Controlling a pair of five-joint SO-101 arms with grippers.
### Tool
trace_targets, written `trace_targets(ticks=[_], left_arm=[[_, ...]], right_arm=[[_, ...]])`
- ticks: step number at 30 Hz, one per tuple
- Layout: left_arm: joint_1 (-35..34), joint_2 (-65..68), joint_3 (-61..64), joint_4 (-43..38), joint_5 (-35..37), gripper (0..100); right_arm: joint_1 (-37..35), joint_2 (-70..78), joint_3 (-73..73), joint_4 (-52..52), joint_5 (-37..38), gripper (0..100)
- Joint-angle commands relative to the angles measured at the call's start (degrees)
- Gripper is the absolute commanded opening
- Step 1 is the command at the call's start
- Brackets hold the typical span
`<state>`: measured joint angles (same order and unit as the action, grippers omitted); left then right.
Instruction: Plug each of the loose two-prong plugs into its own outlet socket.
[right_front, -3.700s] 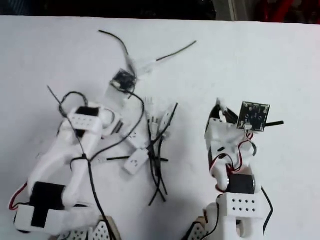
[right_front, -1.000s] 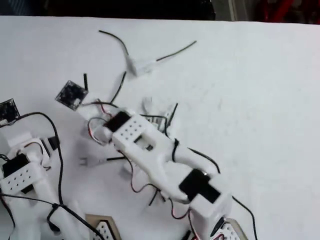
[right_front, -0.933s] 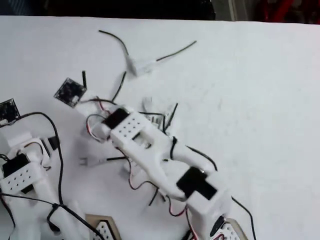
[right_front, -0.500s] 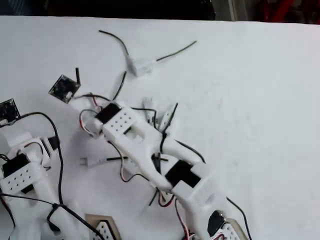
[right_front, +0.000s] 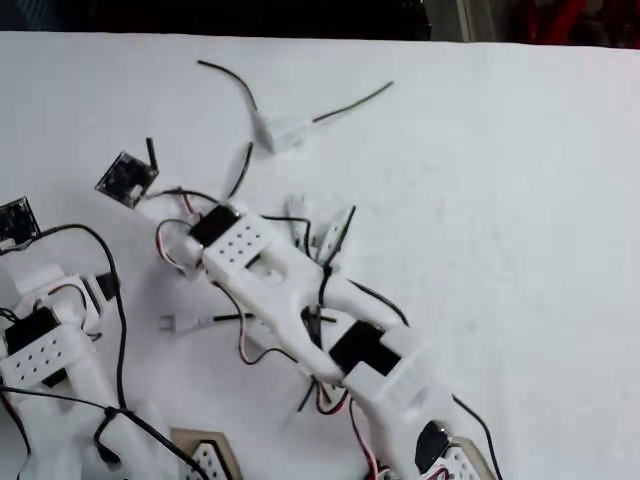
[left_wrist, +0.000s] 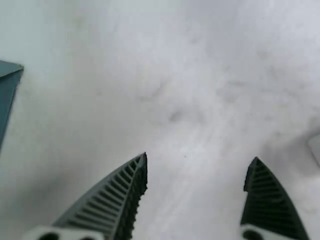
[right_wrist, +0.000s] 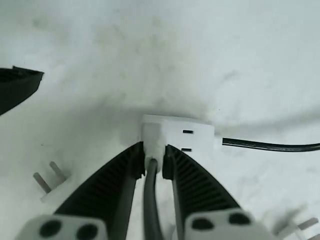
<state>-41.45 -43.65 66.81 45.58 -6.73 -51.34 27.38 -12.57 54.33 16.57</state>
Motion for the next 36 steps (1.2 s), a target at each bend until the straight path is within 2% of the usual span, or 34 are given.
trace_targets(ticks=[1,6,15,25,36], left_arm=[[-0.4,-1.5,-0.2,-1.3,0.6,31],[-0.4,-1.5,-0.2,-1.3,0.6,31],[-0.5,-1.5,-0.2,-1.3,0.6,31],[-0.5,-1.5,-0.2,-1.3,0.6,31],[-0.5,-1.5,-0.2,-1.4,0.6,31]], right_arm=[[-0.1,0.1,-3.0,3.6,0.4,1.7],[0.0,2.2,-6.7,7.8,0.3,1.7],[0.5,8.4,-11.8,9.5,0.3,1.7],[2.6,9.1,-22.5,21.2,0.1,1.7],[2.8,13.1,-24.0,22.3,0.4,1.6]])
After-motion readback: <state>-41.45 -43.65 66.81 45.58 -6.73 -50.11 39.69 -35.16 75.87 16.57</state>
